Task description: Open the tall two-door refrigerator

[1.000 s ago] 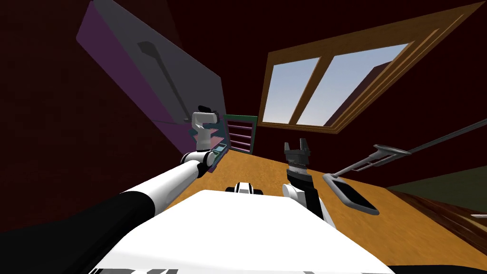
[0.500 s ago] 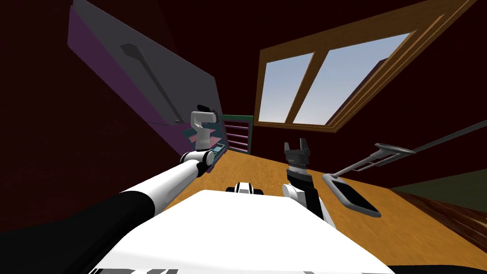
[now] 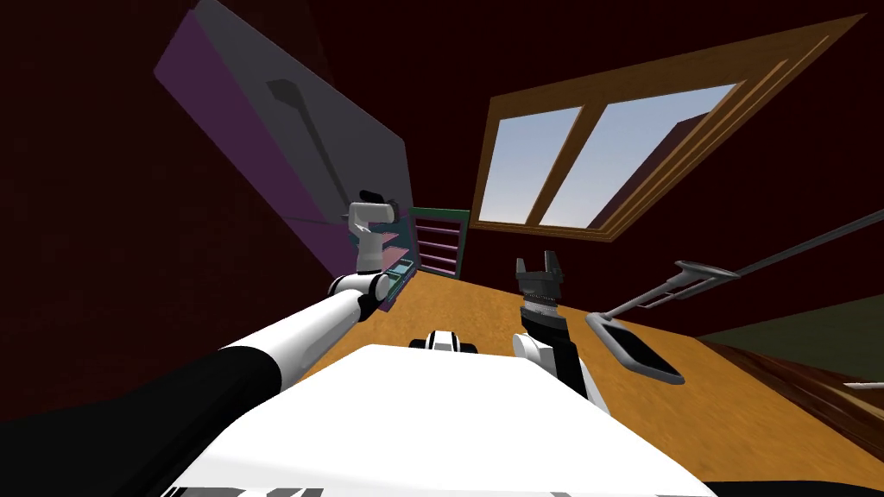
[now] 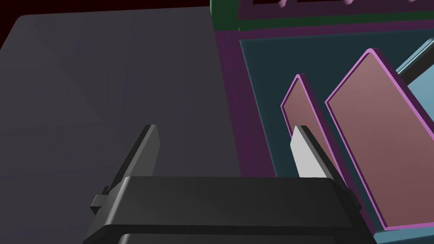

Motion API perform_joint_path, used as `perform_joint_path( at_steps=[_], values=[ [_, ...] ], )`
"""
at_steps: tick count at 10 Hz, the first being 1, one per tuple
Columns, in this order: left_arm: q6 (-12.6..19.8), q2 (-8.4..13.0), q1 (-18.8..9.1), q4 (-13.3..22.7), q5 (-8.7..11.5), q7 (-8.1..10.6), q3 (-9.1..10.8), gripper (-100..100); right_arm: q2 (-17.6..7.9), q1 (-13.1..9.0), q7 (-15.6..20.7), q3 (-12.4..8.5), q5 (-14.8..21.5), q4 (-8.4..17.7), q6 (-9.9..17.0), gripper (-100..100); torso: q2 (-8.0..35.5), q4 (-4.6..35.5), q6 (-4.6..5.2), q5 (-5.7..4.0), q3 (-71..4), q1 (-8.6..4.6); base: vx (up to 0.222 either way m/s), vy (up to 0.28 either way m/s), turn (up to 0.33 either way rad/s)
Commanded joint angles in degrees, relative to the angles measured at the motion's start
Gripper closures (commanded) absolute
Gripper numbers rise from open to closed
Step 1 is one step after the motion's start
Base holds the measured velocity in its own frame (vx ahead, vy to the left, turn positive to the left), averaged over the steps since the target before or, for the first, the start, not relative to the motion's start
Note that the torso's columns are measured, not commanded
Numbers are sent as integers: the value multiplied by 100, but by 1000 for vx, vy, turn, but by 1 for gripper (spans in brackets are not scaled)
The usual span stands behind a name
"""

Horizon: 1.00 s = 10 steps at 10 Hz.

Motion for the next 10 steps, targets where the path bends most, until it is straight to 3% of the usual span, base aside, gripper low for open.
perform_joint_path(
  at_steps=[1,10],
  values=[
    [-33,-52,-6,8,159,-67,-49,-100,0,0,0,0,0,0,0,0,3,0,-1,6,1,13,-49,248,-37],
    [-157,-202,-43,72,704,-289,-199,-100,0,0,0,0,0,1,0,0,21,6,-2,10,13,22,-66,237,-26]
  ],
)
